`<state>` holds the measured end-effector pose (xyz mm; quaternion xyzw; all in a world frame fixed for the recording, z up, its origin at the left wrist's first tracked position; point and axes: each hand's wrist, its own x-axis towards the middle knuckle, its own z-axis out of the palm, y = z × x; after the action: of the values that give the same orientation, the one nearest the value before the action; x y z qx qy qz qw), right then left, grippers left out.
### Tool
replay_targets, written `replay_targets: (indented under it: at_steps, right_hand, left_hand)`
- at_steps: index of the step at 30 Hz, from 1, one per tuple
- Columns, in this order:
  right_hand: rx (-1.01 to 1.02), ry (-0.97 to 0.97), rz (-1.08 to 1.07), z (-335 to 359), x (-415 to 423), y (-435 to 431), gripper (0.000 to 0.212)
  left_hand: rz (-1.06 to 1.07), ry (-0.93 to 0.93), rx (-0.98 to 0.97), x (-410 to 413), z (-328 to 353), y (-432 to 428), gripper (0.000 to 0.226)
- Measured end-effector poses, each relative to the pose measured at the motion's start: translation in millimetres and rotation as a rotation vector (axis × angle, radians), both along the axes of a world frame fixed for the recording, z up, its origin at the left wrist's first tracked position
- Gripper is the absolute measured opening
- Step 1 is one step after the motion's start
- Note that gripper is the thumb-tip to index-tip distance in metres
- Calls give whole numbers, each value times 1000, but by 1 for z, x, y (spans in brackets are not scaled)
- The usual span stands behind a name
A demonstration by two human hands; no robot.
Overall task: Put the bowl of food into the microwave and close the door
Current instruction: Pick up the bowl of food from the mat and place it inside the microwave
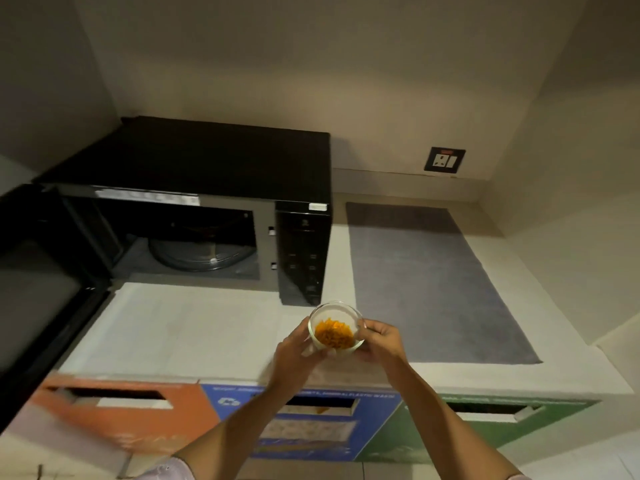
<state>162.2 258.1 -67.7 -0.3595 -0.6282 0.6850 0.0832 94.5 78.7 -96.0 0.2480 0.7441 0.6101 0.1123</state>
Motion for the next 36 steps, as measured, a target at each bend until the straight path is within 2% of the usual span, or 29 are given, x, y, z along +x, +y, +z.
replay_targets:
  at_steps: [2, 5, 10, 13, 17, 21, 25, 28, 31, 36]
  right_hand:
    - [13, -13, 32, -1, -7, -32, 14]
    - [33, -52, 59, -1, -18, -77, 20]
    - [1, -7, 136, 8, -31, -150, 15]
    - [20, 28, 139, 19, -43, -185, 15]
    - [-11, 70, 119, 35, -63, -219, 21]
    - [-22, 111, 121, 47, -86, -228, 12]
    - [11, 160, 108, 62, -123, -226, 11]
    - [64, 189, 130, 71, -159, -219, 18]
    - [58, 209, 112, 75, -199, -210, 20]
    - [39, 210, 110, 74, -268, -197, 9]
  left_hand:
    - [22, 38, -8, 5, 2, -35, 56]
    - [44, -102, 2, 2, 5, -84, 51]
    - [104, -217, 65, -7, 11, -159, 65]
    - [145, -199, 49, -19, 16, -192, 66]
    - [215, -193, 42, -42, 26, -219, 83]
    - [254, -190, 62, -69, 41, -222, 87]
    - [232, -180, 158, -106, 55, -214, 67]
    - [243, -174, 204, -137, 64, -204, 66]
    - [213, -134, 196, -171, 70, -193, 55]
    - [264, -124, 151, -234, 70, -176, 66]
